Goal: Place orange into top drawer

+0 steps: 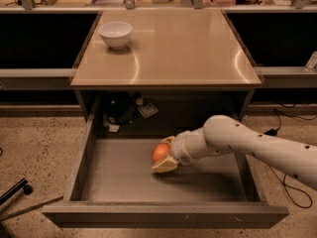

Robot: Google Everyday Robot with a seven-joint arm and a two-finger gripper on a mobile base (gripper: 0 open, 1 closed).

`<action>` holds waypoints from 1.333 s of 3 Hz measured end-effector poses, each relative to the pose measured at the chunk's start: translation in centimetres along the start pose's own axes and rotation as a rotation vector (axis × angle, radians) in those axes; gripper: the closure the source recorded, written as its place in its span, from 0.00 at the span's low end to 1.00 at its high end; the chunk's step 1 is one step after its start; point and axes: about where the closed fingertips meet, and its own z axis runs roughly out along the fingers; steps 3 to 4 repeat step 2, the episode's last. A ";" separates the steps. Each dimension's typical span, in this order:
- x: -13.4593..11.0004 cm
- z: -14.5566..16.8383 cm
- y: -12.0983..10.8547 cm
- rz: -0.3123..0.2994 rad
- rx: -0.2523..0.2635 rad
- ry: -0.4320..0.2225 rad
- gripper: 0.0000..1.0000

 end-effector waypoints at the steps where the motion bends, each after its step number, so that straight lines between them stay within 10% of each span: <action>1: 0.0 0.0 0.0 0.000 0.000 0.000 0.00; 4: 0.0 0.0 0.0 0.000 0.000 0.000 0.00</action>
Offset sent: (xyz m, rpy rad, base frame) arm 0.0000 0.0000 0.0000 0.0000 0.0000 0.0000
